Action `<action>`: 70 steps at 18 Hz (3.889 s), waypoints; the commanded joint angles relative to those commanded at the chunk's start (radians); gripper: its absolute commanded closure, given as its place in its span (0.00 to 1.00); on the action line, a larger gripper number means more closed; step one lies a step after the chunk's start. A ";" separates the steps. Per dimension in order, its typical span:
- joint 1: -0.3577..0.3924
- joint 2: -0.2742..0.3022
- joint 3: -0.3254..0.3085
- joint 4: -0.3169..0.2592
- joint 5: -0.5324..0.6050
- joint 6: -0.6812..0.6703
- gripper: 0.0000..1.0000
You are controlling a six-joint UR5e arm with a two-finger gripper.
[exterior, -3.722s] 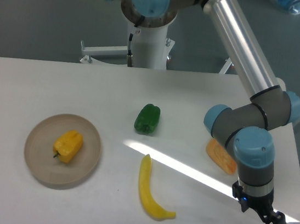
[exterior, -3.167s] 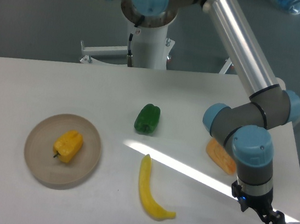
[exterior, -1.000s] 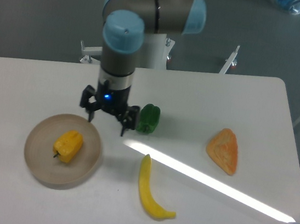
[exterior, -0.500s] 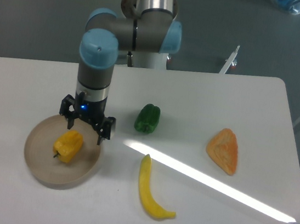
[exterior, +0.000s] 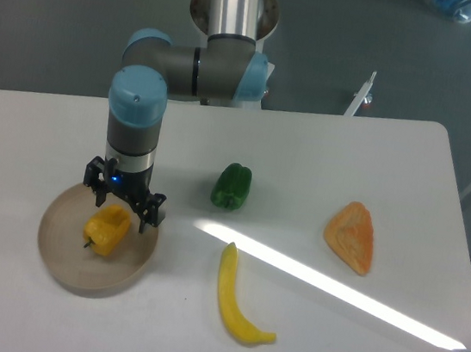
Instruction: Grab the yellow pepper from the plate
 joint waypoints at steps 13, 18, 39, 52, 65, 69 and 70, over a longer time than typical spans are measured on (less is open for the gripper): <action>-0.061 -0.048 0.000 0.009 0.058 0.034 0.00; -0.061 -0.055 0.002 0.021 0.061 0.034 0.00; 0.070 0.072 0.035 0.002 0.060 0.178 0.63; 0.412 0.094 0.146 -0.181 0.095 0.679 0.63; 0.457 -0.012 0.287 -0.176 0.149 0.761 0.63; 0.469 -0.014 0.287 -0.175 0.146 0.762 0.63; 0.469 -0.015 0.287 -0.175 0.146 0.761 0.63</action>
